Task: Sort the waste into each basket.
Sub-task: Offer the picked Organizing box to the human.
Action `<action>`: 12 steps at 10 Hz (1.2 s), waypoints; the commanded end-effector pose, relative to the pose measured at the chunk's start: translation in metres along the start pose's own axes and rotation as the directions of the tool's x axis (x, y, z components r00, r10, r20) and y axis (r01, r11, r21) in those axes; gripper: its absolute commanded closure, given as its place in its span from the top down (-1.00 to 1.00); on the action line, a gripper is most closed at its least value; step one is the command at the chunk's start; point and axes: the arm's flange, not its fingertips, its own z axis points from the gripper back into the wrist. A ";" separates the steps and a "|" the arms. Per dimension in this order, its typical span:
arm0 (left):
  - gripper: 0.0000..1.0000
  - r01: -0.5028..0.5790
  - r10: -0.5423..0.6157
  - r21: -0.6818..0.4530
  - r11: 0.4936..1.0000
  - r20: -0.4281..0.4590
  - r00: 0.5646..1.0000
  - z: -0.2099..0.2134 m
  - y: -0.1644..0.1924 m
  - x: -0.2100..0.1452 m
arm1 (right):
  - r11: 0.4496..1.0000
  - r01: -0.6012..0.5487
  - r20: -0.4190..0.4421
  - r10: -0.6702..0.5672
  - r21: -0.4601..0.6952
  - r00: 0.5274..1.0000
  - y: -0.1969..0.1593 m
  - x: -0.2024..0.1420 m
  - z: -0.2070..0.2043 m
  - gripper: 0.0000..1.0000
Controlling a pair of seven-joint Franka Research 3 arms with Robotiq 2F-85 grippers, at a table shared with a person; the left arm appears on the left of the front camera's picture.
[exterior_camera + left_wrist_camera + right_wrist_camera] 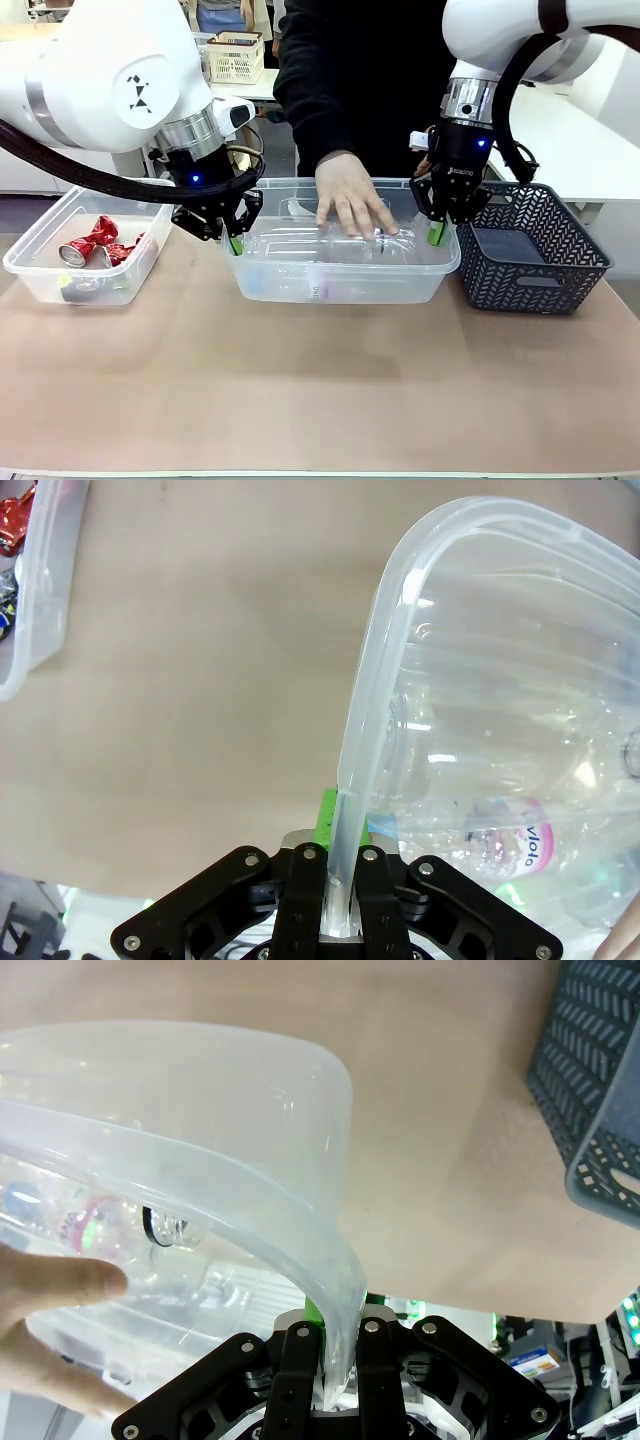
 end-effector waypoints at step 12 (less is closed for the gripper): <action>-0.92 -0.008 0.008 -0.008 1.000 0.013 1.000 0.003 0.002 0.003 | 1.000 -0.011 0.006 0.011 0.003 1.000 0.002 -0.004 0.004 -0.90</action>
